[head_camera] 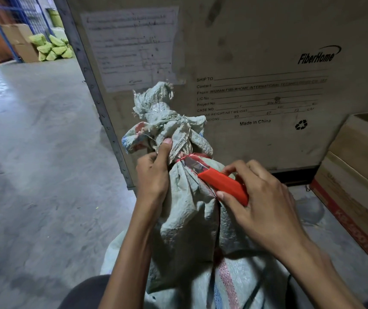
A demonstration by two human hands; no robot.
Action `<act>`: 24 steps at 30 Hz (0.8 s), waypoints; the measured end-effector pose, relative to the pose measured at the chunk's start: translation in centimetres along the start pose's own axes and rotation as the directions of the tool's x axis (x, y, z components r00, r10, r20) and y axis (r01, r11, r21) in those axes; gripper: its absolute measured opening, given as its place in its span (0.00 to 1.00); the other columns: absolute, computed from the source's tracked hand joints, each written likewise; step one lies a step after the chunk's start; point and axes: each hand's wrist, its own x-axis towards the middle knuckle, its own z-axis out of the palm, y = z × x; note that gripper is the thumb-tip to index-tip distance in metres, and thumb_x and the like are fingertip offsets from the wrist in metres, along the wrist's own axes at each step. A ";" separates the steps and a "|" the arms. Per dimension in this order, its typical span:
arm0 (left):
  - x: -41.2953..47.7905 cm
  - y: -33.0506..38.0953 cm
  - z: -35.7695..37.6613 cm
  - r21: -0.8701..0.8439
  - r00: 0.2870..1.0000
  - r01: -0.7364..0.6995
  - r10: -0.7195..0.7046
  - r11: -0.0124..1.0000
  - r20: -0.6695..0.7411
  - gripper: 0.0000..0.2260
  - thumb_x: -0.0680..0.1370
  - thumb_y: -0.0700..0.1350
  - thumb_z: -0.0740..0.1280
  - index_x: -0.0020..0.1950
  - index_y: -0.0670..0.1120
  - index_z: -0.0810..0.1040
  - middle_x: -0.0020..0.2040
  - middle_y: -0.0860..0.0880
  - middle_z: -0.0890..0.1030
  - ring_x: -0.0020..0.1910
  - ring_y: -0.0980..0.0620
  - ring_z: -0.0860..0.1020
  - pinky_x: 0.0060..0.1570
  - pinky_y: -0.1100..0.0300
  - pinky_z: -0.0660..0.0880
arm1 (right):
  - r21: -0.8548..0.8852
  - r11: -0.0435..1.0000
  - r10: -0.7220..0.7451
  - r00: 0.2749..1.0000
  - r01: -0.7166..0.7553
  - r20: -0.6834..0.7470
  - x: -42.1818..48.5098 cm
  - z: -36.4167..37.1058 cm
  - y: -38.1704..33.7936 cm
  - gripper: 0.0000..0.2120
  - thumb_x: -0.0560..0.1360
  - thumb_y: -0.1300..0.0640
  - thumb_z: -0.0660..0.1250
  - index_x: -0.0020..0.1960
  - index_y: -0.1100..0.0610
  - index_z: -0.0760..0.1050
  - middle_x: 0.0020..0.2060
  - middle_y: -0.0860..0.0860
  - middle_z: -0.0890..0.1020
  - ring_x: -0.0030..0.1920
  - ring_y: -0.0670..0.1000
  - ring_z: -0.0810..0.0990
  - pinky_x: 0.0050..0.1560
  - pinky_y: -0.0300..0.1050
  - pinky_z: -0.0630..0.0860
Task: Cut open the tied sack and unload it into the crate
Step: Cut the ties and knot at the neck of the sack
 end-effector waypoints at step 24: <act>-1.8 -1.3 2.6 0.005 0.977 -0.091 0.090 0.996 -0.193 0.27 0.80 0.48 0.67 0.24 0.51 0.60 0.21 0.54 0.60 0.21 0.55 0.56 0.23 0.64 0.54 | 0.324 0.945 0.092 0.918 0.041 -0.385 -0.4 2.2 -1.8 0.12 0.75 0.52 0.72 0.52 0.50 0.69 0.48 0.44 0.75 0.41 0.46 0.81 0.34 0.43 0.82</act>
